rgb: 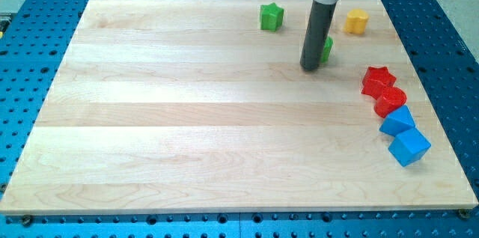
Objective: Separate the red blocks
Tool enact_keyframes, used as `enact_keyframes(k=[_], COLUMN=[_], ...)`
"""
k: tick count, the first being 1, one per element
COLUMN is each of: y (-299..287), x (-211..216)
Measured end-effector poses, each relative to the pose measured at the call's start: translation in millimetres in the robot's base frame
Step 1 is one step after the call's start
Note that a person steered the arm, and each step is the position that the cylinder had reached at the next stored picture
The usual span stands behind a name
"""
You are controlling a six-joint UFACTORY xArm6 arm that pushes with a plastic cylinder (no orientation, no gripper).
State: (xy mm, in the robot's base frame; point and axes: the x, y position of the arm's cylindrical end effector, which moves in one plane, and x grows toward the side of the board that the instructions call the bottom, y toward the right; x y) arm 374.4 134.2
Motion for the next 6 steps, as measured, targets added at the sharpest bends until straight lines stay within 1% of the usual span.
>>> enact_keyframes(k=[1,2,3,4,5,6], y=[26,32,21,86,160,135], x=[21,-6,-22,-18,8,58])
